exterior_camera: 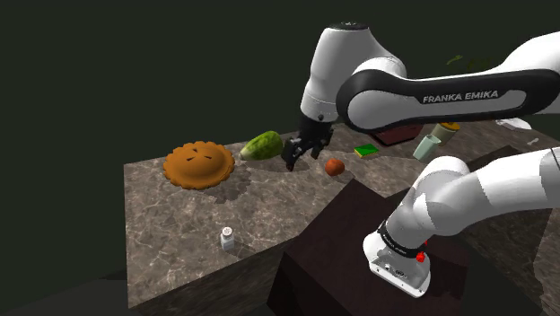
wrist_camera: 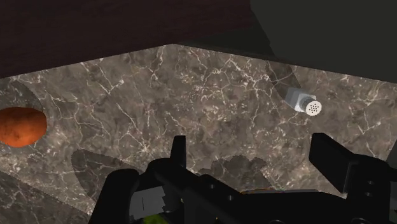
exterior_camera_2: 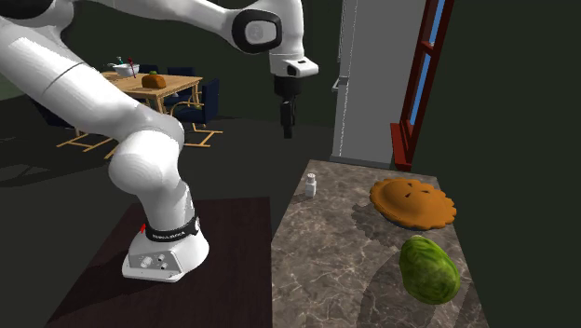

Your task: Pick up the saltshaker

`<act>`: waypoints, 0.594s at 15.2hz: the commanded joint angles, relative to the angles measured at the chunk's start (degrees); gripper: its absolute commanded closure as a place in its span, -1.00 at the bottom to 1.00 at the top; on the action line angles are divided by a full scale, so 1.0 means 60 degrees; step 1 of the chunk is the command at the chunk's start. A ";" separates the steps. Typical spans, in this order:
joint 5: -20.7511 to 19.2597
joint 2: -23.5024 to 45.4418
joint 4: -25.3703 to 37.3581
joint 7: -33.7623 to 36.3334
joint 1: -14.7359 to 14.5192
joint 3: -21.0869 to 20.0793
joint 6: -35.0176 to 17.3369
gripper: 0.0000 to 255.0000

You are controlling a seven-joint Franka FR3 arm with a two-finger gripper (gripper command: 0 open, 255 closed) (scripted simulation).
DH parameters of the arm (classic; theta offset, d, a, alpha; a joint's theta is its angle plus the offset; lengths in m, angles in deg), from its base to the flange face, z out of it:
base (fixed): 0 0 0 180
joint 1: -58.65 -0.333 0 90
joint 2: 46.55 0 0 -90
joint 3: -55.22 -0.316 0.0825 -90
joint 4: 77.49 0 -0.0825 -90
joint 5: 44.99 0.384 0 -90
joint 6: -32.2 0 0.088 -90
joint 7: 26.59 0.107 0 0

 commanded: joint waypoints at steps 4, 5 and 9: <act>0.0042 0.1562 -0.0049 0.1256 0.0170 -0.1258 -0.1674 -1.00; -0.0020 0.1917 -0.0004 0.1543 0.0245 -0.1523 -0.1985 -1.00; -0.0667 0.3510 0.0327 0.2912 0.0707 -0.2614 -0.3178 -1.00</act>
